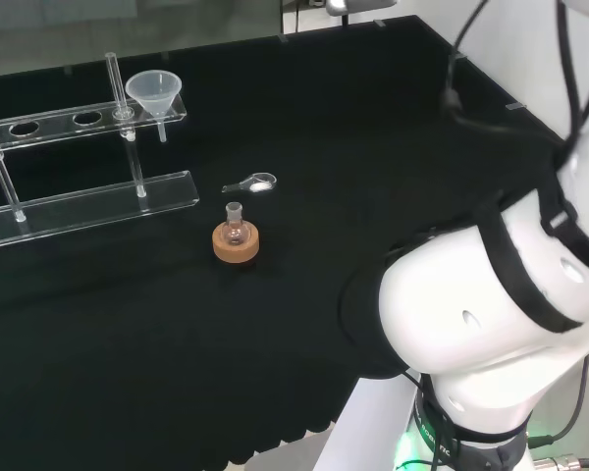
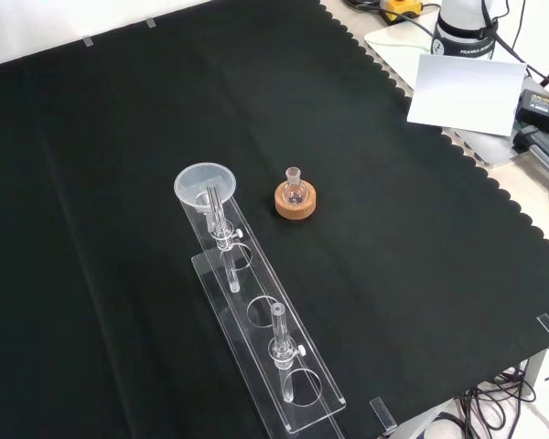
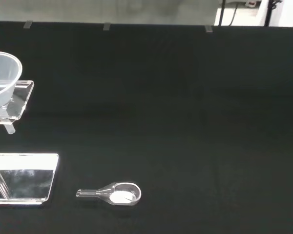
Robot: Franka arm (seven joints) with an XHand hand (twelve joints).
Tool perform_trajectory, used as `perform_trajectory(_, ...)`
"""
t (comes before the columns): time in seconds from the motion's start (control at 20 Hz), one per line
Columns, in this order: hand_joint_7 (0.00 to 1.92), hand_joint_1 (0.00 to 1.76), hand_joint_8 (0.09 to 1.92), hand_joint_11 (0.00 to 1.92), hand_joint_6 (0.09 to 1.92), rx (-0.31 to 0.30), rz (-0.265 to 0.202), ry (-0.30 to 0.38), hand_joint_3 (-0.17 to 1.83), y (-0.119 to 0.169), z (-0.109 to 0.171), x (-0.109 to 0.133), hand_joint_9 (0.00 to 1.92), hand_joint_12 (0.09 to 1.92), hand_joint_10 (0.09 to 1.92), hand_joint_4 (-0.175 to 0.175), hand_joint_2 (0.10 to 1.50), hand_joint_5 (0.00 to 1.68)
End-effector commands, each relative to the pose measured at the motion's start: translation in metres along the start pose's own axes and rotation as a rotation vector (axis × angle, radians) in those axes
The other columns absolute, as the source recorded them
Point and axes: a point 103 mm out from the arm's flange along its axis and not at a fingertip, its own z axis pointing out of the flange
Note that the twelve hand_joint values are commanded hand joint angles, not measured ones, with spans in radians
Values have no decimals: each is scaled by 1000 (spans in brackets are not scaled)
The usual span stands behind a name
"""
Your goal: Pick up the funnel from the transparent funnel stand.
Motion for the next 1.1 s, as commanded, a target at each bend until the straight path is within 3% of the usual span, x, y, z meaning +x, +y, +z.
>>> perform_trajectory(0.05, 38, 150, 346, 61, 87, 30, -77, -8, 322, 71, 18, 26, 122, 1392, 675, 17, 1005, 151)
perform_trajectory(0.55, 40, 360, 558, 72, 87, 105, -114, -49, 240, 96, 42, 74, 172, 1411, 721, -30, 905, 221)
perform_trajectory(0.75, 29, 468, 579, 101, 87, 131, -137, -77, 219, 100, 51, 95, 180, 1419, 725, -36, 865, 233)
perform_trajectory(1.1, 1, 510, 558, 158, 87, 209, -172, -85, 204, 105, 73, 122, 169, 1462, 738, -40, 829, 205)
